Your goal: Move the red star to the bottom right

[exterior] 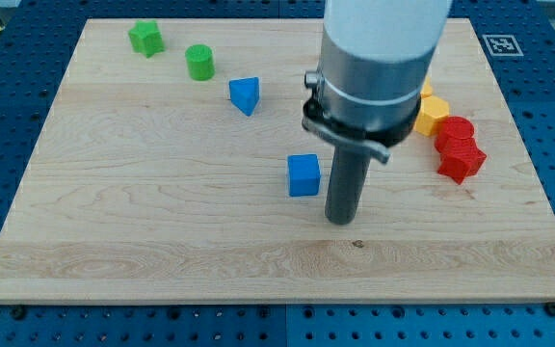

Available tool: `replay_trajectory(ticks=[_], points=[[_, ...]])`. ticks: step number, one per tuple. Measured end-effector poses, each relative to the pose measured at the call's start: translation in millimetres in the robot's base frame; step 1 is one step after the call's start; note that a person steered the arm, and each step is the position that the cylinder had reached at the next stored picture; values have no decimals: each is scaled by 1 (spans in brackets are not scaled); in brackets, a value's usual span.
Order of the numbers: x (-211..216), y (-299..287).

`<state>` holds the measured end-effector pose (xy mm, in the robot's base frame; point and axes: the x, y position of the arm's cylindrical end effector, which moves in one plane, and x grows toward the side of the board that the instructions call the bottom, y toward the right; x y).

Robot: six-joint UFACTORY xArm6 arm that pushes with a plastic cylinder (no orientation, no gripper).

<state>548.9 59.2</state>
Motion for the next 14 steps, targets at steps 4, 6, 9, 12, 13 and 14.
replay_trajectory(ticks=[4,6,9,12,13,14], points=[[-123,-56],[-95,-2],[-78,55],[-76,264],[-102,269],[-102,225]])
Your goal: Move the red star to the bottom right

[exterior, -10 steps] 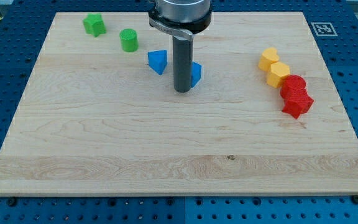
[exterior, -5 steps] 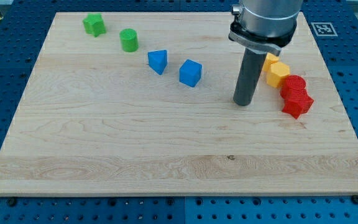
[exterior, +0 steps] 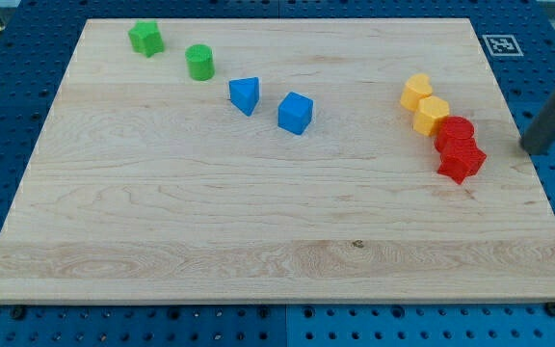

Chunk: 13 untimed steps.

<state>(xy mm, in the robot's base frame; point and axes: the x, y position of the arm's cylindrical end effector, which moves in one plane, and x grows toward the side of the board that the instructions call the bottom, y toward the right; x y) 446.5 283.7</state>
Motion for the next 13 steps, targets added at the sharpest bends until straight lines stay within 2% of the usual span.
replay_trajectory(ticks=[1,3,4,6,7,8,9,10,13], points=[[2,-56],[89,-81],[80,-85],[16,-92],[12,-115],[42,-110],[68,-60],[73,-46],[50,-173]])
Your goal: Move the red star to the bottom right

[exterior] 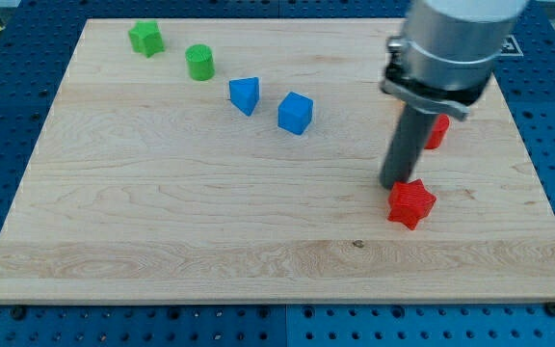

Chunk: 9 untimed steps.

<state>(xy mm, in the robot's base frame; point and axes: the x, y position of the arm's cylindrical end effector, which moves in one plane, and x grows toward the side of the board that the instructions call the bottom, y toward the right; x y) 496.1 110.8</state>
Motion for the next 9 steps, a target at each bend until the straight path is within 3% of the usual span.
replay_trajectory(ticks=[1,3,6,8,9], points=[[21,-12],[54,94],[-1,108],[44,185],[34,190]])
